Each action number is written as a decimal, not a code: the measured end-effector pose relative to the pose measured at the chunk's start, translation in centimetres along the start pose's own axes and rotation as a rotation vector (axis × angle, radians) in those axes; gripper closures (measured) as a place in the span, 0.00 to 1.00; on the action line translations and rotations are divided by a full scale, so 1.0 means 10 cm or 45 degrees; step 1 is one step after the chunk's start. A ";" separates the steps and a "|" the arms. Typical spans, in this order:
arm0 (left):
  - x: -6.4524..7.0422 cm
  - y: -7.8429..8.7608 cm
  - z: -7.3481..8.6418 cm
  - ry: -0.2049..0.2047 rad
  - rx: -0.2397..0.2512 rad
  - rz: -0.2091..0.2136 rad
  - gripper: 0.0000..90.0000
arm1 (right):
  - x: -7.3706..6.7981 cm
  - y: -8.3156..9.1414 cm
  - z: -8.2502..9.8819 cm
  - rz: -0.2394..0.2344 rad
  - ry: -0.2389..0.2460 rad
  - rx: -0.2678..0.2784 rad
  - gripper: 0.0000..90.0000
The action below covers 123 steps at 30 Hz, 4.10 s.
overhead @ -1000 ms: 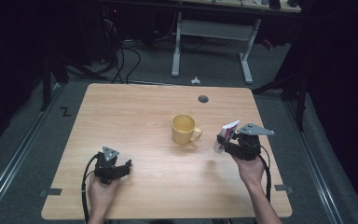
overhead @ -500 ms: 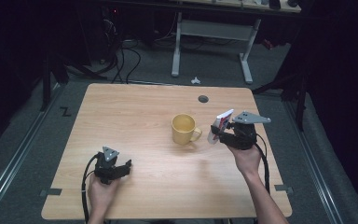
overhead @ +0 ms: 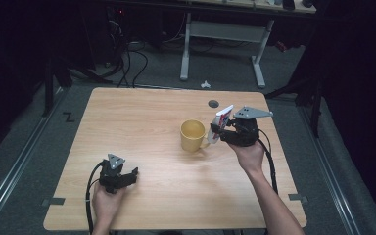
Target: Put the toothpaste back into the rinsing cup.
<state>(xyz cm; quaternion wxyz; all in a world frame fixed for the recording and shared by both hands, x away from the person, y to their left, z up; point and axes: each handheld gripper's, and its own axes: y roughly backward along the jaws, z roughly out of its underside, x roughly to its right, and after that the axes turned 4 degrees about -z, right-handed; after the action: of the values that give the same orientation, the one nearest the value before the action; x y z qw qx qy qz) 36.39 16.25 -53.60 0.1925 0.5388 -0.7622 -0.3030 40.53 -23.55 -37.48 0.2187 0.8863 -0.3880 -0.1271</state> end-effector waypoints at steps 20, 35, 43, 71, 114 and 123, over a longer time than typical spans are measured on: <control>0.00 0.00 0.00 0.002 0.000 0.000 0.31 | -0.04 -0.14 -0.17 -0.060 0.030 -0.016 0.59; 0.00 0.00 0.00 0.004 0.001 0.000 0.31 | -0.06 -0.33 -0.30 -0.072 0.021 -0.008 0.59; 0.00 0.00 0.00 0.006 0.000 0.002 0.31 | -0.04 -0.43 -0.31 -0.053 0.025 -0.015 0.59; -0.01 0.00 0.00 0.004 0.000 0.007 0.31 | 0.02 -0.79 -0.22 -0.051 0.005 -0.084 0.58; 0.00 0.00 0.00 0.005 0.000 0.004 0.31 | -0.01 -1.14 0.15 -0.028 0.002 -0.196 0.56; 0.00 0.00 0.00 0.004 -0.002 0.003 0.31 | -0.01 -1.18 0.21 -0.018 -0.010 -0.229 0.54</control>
<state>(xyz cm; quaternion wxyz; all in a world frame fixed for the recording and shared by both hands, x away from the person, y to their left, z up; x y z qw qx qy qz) 36.40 16.27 -53.59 0.1944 0.5380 -0.7624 -0.3025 47.09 -16.94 -45.06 0.2951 0.8652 -0.3696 -0.1665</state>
